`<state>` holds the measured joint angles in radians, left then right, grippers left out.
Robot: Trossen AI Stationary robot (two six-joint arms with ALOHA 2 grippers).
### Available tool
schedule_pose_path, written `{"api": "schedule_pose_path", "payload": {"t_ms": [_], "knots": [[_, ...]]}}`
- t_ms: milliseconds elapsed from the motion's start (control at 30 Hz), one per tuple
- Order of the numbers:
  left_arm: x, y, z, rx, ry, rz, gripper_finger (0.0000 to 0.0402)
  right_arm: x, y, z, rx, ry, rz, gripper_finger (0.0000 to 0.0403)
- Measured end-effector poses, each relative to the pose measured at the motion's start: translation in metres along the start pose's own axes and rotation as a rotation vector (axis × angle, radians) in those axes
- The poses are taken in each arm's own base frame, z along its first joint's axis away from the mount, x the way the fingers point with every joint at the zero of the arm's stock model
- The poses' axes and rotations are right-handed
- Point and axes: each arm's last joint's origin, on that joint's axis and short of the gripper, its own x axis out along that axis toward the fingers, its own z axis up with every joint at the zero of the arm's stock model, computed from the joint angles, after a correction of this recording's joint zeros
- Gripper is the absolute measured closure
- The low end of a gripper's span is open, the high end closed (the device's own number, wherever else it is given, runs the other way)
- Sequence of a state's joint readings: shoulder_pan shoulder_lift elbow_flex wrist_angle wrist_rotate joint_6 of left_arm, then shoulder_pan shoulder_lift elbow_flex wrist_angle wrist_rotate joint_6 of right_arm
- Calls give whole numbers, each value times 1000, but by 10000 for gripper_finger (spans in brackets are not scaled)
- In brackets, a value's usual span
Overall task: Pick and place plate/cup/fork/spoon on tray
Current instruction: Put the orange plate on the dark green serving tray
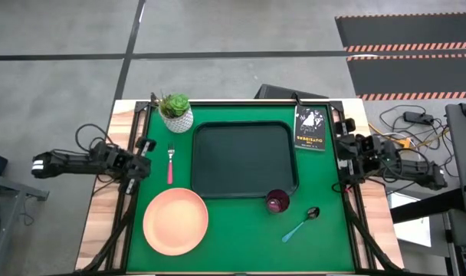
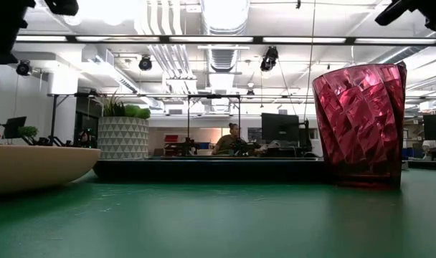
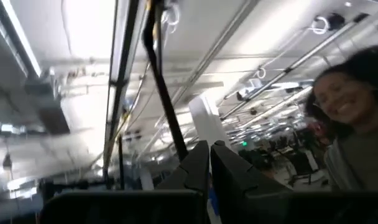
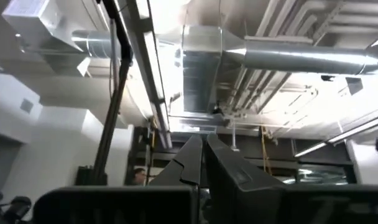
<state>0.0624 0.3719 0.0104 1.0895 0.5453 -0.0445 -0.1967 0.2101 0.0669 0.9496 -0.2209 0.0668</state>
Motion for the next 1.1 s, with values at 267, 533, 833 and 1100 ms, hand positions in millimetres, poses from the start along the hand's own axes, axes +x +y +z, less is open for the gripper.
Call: {"api": "schedule_pose_path", "payload": {"t_ms": [267, 533, 833, 1100], "knots": [[16, 18, -12, -153, 78, 237, 402, 30, -1, 7, 0, 59, 178, 394], [51, 40, -18, -321, 121, 288, 402, 58, -9, -15, 46, 207, 167, 394], [74, 51, -29, -365, 174, 205, 402, 69, -9, -27, 85, 264, 176, 394], [75, 53, -47, -661, 216, 263, 402, 64, 5, -26, 148, 247, 250, 394]]}}
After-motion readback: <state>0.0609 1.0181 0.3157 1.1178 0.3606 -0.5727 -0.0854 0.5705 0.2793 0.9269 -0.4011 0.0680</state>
